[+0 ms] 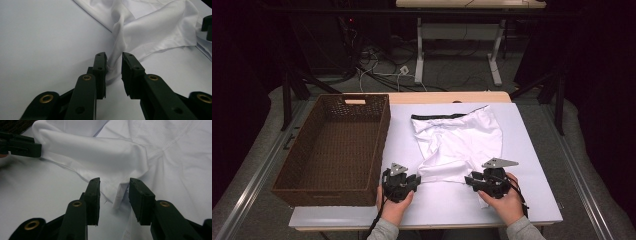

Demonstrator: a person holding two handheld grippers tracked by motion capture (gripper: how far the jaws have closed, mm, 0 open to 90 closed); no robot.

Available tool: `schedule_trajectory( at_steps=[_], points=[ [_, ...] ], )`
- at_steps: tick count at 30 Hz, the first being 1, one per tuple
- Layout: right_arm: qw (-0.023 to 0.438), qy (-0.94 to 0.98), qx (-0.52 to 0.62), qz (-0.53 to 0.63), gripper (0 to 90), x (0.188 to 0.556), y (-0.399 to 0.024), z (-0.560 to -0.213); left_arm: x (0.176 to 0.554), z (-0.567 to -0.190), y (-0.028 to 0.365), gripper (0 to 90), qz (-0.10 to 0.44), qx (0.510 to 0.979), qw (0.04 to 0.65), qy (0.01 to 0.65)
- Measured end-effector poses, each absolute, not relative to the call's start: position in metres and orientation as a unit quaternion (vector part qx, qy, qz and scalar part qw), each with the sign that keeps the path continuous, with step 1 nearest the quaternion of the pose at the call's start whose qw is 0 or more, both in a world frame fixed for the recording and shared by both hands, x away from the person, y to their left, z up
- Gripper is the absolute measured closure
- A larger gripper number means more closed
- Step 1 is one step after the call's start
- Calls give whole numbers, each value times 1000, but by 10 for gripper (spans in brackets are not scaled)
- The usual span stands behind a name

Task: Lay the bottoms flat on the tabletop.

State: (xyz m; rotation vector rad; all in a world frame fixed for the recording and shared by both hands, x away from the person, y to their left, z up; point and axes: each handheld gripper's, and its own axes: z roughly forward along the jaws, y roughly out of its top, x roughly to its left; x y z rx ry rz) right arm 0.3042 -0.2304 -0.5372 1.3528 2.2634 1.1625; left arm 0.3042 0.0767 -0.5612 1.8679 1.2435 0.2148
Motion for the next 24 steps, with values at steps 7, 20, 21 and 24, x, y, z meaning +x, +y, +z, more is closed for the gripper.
schedule_trajectory(
  at_steps=[7,20,21,24],
  points=[
    [146,782,473,379,705,311,-226,-551,305,-562,75,807,85,751,426,497],
    [114,797,457,377,897,305,-226,-542,289,-542,81,893,83,753,433,488],
    [110,797,454,383,898,302,-227,-538,285,-539,83,893,82,753,435,486],
    [92,793,444,406,898,295,-231,-528,272,-530,89,894,76,749,445,485]
  ],
)
